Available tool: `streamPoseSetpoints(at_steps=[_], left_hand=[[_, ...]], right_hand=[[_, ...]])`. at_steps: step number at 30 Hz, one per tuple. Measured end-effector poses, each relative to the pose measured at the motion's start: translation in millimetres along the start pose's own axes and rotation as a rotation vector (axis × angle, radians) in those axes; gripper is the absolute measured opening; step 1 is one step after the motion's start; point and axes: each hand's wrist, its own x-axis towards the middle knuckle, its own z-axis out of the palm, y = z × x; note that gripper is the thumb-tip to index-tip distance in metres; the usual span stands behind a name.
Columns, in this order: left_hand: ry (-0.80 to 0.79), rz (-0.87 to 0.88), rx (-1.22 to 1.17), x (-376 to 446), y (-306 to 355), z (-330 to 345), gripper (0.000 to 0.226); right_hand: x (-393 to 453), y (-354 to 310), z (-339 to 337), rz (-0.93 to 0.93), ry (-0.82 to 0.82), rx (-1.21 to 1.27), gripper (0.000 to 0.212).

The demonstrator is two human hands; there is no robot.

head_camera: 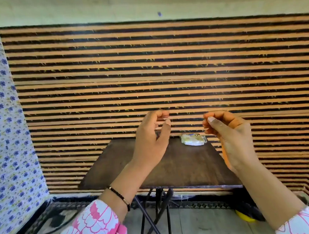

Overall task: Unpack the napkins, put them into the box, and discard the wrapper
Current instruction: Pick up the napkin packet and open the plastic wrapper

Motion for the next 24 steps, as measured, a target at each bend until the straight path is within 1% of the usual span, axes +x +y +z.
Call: streamPoseSetpoints(at_steps=[6,10,22,24], left_hand=[[-0.026,-0.193,-0.029,-17.5,-61.4,36.5,0.019],[-0.058,-0.28,-0.05,-19.4,-112.6,61.3,0.019],[-0.167,-0.497,-0.117,28.5,-278.8,129.3,0.018],[-0.175,-0.517,-0.129,36.0,-293.6,137.5,0.017]], right_hand=[[7.9,79.2,-10.0,0.147,0.027,0.018,0.018],[25.1,134.0,-6.7,0.227,0.052,-0.002,0.019],[113.9,286.9,15.3,0.45,0.147,-0.062,0.018],[122.6,301.3,13.3,0.477,0.161,-0.062,0.019]])
